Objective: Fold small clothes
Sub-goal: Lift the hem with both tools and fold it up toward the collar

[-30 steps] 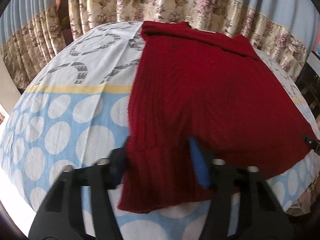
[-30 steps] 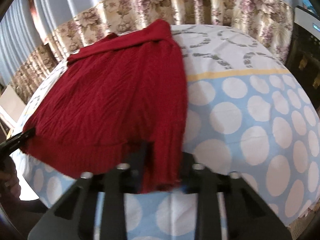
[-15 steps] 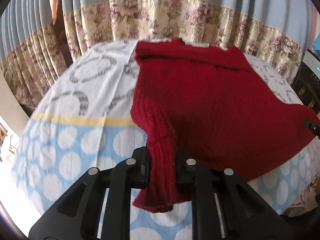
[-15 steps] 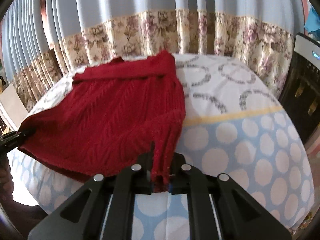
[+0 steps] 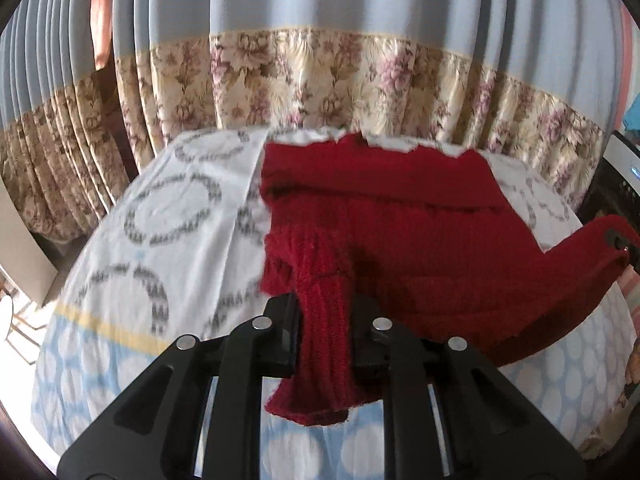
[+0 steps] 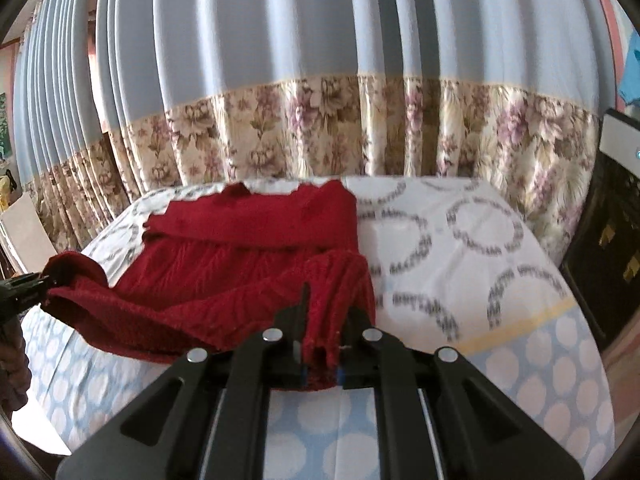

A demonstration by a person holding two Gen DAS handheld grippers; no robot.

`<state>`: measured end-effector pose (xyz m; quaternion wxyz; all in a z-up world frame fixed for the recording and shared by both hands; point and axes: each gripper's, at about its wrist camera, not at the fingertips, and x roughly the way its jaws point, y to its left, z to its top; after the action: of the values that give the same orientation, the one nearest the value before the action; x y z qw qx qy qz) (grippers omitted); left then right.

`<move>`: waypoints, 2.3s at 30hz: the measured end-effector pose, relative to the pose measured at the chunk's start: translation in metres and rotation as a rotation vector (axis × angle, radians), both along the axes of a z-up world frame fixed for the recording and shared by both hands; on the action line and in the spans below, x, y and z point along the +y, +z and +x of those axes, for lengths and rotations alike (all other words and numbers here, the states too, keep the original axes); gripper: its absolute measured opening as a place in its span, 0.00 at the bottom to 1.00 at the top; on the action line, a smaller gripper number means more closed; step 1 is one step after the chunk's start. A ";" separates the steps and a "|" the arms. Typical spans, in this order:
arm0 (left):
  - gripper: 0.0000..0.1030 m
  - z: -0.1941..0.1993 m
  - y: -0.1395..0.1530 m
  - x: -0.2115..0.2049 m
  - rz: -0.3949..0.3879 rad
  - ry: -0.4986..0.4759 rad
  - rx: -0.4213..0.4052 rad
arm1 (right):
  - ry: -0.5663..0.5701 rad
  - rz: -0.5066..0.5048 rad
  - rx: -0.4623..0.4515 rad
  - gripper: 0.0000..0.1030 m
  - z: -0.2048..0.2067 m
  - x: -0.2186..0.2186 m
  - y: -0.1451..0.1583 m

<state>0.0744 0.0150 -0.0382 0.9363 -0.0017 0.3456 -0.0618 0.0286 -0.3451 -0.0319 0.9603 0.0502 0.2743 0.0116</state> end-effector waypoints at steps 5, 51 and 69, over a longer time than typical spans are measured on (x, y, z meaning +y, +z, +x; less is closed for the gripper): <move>0.14 0.034 0.016 -0.001 0.004 0.006 -0.045 | -0.001 -0.012 -0.028 0.08 0.027 0.001 0.010; 0.14 0.238 0.008 -0.033 0.057 0.075 -0.071 | -0.029 -0.044 -0.033 0.08 0.240 -0.009 0.018; 0.87 0.348 -0.030 -0.027 0.054 0.226 0.059 | -0.146 0.124 0.170 0.58 0.344 -0.042 -0.036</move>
<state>0.4220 -0.0117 -0.0678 0.9265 -0.0173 0.3721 0.0537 0.3725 -0.3872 -0.0683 0.9269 0.1303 0.3491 -0.0459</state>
